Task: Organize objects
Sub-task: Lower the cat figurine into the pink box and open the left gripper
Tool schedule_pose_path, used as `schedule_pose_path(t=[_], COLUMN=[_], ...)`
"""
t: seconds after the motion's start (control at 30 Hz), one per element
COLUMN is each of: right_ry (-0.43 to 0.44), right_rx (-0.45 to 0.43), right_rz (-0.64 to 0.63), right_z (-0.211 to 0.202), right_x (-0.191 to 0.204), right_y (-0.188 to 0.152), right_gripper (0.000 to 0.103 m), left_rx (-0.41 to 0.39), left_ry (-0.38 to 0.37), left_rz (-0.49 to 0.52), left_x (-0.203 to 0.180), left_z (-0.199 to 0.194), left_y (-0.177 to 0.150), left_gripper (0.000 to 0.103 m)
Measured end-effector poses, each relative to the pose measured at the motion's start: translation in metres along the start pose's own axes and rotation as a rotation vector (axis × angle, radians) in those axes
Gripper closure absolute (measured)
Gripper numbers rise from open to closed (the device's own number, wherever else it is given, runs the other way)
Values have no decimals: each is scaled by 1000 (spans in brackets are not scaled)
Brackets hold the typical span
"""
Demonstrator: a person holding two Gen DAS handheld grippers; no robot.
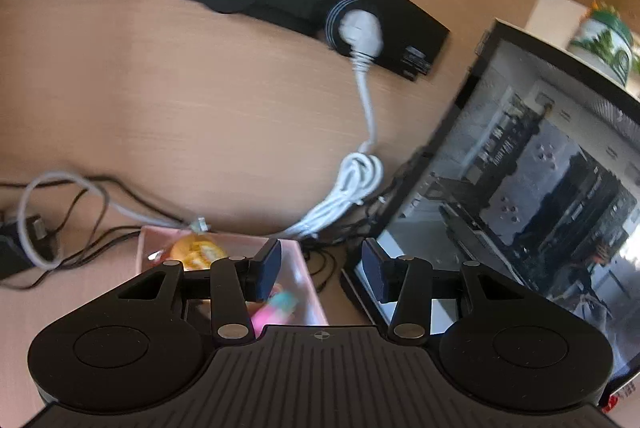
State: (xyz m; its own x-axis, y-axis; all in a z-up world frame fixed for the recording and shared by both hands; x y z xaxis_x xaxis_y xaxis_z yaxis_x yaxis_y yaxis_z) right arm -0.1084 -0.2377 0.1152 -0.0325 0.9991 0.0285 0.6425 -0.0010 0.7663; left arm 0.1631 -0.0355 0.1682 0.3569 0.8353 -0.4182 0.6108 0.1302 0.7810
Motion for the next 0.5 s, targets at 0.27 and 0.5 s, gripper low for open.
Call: schedule_pose_path(t=[0.27,0.5], right_ry=[51,109], right_rx=[12,-8], right_rz=[-49,14], right_z=[11,30], right_x=[10,2], right_y=[12,64], right_gripper=[25,25], left_rx=[94,234], left_ry=[95,211], left_rz=[-107,-93], left_x=[50,70], left_z=[-49,-84], left_y=[-73,-153], left_gripper=[54,55])
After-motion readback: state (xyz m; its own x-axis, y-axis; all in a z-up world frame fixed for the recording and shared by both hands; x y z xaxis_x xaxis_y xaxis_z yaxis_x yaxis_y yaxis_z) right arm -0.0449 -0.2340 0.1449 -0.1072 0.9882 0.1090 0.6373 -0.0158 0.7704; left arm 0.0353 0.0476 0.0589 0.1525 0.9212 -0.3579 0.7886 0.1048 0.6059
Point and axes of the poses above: each gripper's, at about its wrist camera, not at the fingertips, and z roughly the way its jaws point, x to its left, y to its top, the point moved 1 cm from there along z, roughly the way its jaws point, and after that the axes turned 2 degrees about -y, right-handed, at the moved point
